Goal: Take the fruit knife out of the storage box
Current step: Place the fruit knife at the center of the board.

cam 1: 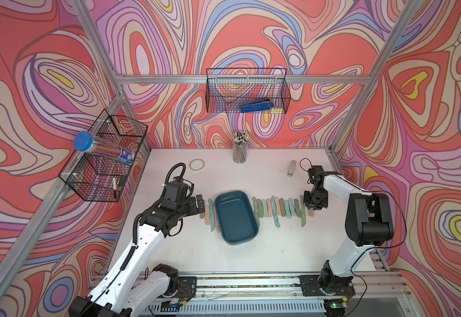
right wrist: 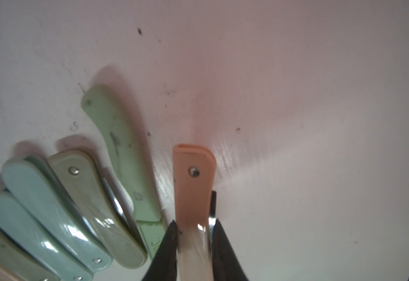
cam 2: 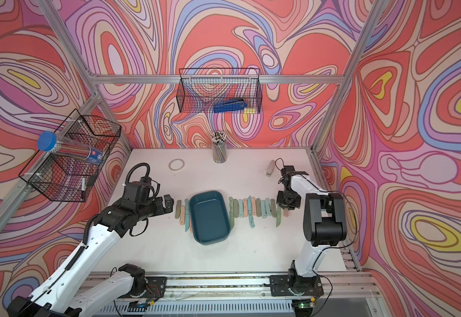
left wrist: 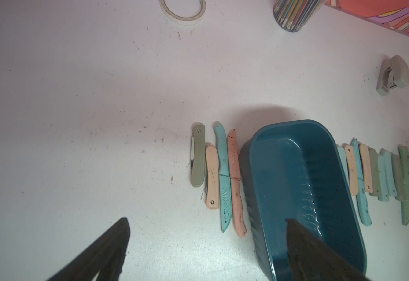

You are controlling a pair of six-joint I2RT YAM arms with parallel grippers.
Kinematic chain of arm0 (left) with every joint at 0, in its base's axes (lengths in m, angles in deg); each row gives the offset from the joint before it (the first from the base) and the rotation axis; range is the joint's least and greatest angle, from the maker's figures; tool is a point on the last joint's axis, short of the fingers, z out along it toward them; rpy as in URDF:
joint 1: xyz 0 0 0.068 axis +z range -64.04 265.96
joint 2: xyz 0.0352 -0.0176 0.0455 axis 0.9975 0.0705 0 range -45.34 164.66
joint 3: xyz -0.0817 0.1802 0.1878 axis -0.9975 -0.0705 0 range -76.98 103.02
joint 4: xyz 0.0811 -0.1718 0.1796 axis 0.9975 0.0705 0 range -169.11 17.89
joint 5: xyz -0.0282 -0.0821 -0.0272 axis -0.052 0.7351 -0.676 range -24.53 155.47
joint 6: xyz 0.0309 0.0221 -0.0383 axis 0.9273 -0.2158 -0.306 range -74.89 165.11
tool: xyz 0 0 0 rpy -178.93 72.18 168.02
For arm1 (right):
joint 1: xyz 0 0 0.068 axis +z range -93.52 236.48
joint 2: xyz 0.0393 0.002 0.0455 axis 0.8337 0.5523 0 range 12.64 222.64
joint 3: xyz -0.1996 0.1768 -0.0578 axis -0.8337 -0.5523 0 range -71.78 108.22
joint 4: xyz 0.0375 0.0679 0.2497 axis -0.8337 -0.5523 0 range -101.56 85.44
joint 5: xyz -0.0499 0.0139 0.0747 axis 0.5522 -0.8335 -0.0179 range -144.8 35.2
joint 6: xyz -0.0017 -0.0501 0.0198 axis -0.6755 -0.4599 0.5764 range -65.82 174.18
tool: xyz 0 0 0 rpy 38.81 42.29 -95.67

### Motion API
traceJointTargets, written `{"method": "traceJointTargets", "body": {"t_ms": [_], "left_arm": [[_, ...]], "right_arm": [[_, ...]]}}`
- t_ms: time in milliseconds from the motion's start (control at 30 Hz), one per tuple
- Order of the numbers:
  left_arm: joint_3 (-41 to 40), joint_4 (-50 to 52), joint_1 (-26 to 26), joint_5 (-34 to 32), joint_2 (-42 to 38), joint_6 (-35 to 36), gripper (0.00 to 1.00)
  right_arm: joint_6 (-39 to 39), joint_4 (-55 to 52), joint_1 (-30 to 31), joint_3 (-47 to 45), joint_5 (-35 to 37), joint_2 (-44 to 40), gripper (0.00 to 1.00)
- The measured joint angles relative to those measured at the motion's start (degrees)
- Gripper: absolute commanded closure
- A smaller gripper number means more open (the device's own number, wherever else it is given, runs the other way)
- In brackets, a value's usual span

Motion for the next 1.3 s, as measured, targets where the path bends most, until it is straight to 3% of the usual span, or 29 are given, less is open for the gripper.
{"method": "traceJointTargets", "body": {"t_ms": [333, 567, 833, 1067, 1300], "left_arm": [[-0.1, 0.0, 0.0, 0.4, 0.0, 0.0, 0.0], [-0.3, -0.1, 0.0, 1.3, 0.9, 0.1, 0.0], [-1.3, -1.0, -0.8, 3.9, 3.7, 0.1, 0.0], [-2.8, -4.1, -10.2, 3.6, 8.8, -1.4, 0.01], [-2.7, -6.6, -15.6, 0.5, 21.0, -3.0, 0.13]], "right_arm": [[-0.3, 0.2, 0.0, 0.0, -0.3, 2.4, 0.78], [-0.3, 0.3, 0.0, 0.1, -0.5, 2.6, 0.68], [-0.3, 0.1, 0.0, 0.1, -0.5, -0.9, 0.63], [-0.2, 2.2, 0.0, -0.8, -1.8, -10.7, 0.62], [-0.2, 4.7, 0.0, -3.5, -3.4, -18.2, 0.61]]}}
